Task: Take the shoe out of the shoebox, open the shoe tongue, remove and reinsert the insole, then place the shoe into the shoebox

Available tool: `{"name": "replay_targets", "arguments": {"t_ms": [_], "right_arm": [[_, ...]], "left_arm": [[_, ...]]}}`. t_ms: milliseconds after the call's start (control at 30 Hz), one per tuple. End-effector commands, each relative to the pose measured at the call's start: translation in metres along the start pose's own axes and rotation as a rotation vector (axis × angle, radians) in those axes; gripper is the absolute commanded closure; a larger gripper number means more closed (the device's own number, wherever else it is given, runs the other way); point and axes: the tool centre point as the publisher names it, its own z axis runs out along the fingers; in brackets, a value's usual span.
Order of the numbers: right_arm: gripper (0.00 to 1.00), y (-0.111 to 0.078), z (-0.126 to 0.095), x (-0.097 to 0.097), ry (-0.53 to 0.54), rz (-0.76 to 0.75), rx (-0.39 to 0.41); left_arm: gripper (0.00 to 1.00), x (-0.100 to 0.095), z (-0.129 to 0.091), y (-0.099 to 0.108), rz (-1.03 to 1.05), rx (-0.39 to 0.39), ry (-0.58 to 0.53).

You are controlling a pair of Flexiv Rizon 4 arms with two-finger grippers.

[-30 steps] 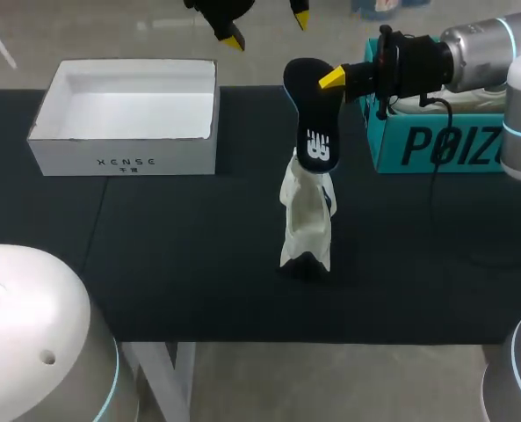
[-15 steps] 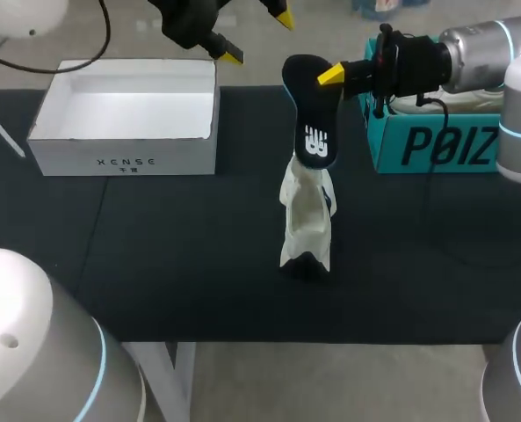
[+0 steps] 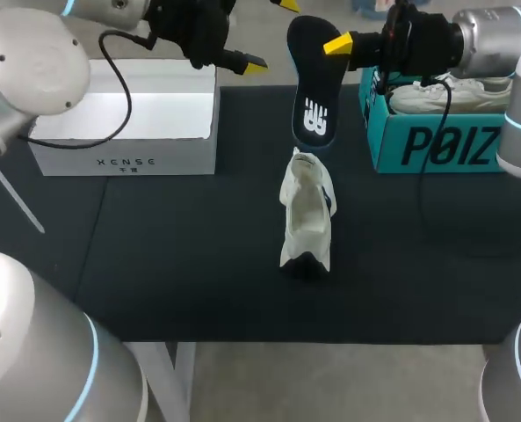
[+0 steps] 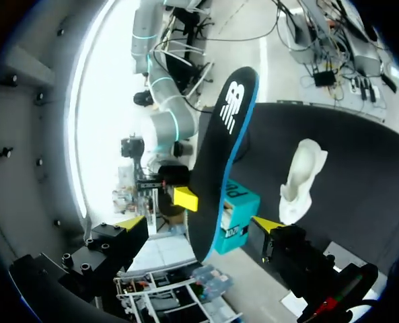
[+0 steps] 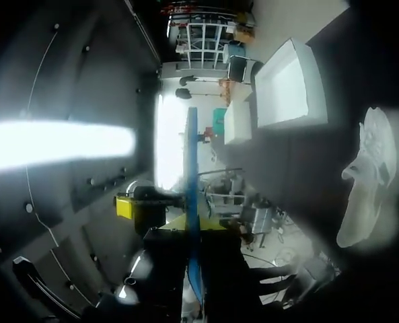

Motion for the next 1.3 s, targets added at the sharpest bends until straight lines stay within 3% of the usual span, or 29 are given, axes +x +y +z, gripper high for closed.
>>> {"name": "replay_targets", "arguments": {"t_ms": [33, 67, 133, 300, 333, 367, 600, 667, 700, 733, 1100, 1300], "right_arm": [[1.0, 0.0, 0.003, 0.004, 0.0, -0.005, 0.004], [1.0, 0.0, 0.004, 0.004, 0.001, -0.007, 0.004], [1.0, 0.0, 0.004, 0.005, 0.003, -0.01, -0.001], [1.0, 0.0, 0.003, 0.004, 0.016, -0.006, -0.012], [1.0, 0.0, 0.003, 0.004, 0.019, -0.006, -0.011], [1.0, 0.0, 0.003, 0.004, 0.02, -0.006, -0.011], [1.0, -0.002, 0.006, 0.008, 0.023, -0.004, 0.032], [1.0, -0.003, 0.007, 0.008, 0.022, -0.003, 0.036], [1.0, -0.003, 0.008, 0.008, 0.022, -0.003, 0.036], [1.0, -0.003, 0.008, 0.008, 0.022, -0.002, 0.037], [1.0, -0.007, 0.01, 0.006, 0.026, 0.005, 0.026], [1.0, -0.008, 0.008, 0.006, 0.024, 0.006, 0.018]], "left_arm": [[0.0, 0.007, 0.007, -0.006, 0.0, -0.031, -0.244], [0.0, 0.007, 0.007, -0.006, 0.002, -0.037, -0.254], [0.1, 0.009, 0.009, -0.006, -0.004, -0.043, -0.268], [0.14, 0.011, 0.013, -0.005, -0.037, 0.014, -0.349], [0.24, 0.011, 0.013, -0.005, -0.023, 0.024, -0.358], [0.25, 0.011, 0.014, -0.006, -0.013, 0.046, -0.366], [0.23, 0.007, 0.022, -0.008, 0.134, 0.128, -0.352], [0.34, 0.005, 0.025, -0.008, 0.147, 0.128, -0.351], [0.5, 0.004, 0.027, -0.008, 0.148, 0.131, -0.352], [0.55, 0.003, 0.029, -0.008, 0.151, 0.129, -0.361], [0.67, -0.004, 0.046, -0.011, 0.129, 0.127, -0.403], [0.94, -0.001, 0.049, -0.01, 0.126, 0.121, -0.39]]}}
